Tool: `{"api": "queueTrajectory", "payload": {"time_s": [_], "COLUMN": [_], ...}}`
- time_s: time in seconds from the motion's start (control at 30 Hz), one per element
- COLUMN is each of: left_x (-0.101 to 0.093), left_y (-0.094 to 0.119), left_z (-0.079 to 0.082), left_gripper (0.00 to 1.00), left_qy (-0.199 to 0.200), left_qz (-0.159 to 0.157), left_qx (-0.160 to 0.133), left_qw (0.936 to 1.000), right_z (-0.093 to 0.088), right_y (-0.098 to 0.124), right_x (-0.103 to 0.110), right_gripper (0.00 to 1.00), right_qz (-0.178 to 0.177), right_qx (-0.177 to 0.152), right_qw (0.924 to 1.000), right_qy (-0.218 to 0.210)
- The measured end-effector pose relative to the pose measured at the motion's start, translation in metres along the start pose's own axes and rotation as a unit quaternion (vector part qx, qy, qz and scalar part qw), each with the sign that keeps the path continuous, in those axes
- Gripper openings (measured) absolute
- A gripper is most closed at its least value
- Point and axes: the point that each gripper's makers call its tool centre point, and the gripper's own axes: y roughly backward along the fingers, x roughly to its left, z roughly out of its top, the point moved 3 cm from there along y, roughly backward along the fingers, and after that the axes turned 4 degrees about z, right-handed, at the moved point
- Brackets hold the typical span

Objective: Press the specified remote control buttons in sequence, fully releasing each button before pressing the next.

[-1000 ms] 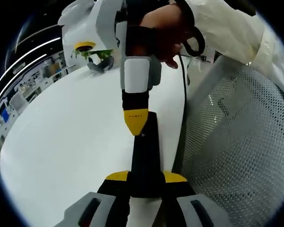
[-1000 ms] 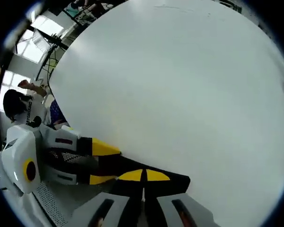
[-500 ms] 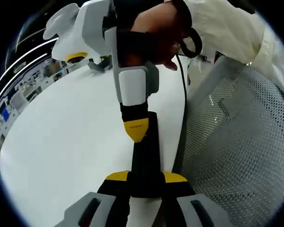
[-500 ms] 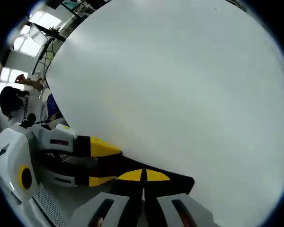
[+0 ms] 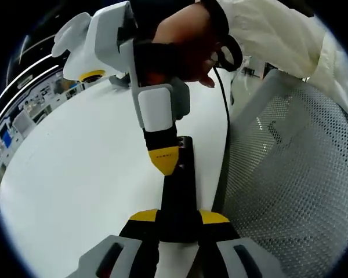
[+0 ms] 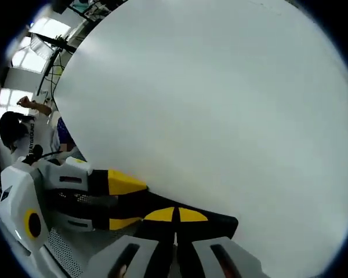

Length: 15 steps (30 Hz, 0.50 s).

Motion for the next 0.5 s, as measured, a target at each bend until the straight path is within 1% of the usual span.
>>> {"api": "queueTrajectory", "payload": {"time_s": [0.13, 0.23, 0.3, 0.5], "left_x": [-0.0001, -0.0002, 0.0000, -0.0001], "left_y": [0.0000, 0.0002, -0.0002, 0.0000], "left_z": [0.0000, 0.0000, -0.0005, -0.0005], "left_gripper": [0.24, 0.24, 0.24, 0.24], "left_qy": [0.001, 0.001, 0.001, -0.001], "left_qz": [0.000, 0.000, 0.000, 0.000], "left_qx": [0.000, 0.000, 0.000, -0.001], "left_qw": [1.0000, 1.0000, 1.0000, 1.0000], "right_z": [-0.0030, -0.0040, -0.0039, -0.0038], "right_y": [0.0011, 0.0010, 0.0008, 0.0014], "right_x": [0.0017, 0.0031, 0.0043, 0.0027], "right_gripper": [0.00, 0.00, 0.00, 0.00], "right_qz": [-0.007, -0.022, -0.031, -0.031], "right_qx": [-0.020, -0.039, -0.042, -0.044], "right_qw": [0.9998, 0.9989, 0.9981, 0.9981], "right_qy": [0.006, 0.016, 0.034, 0.029]}}
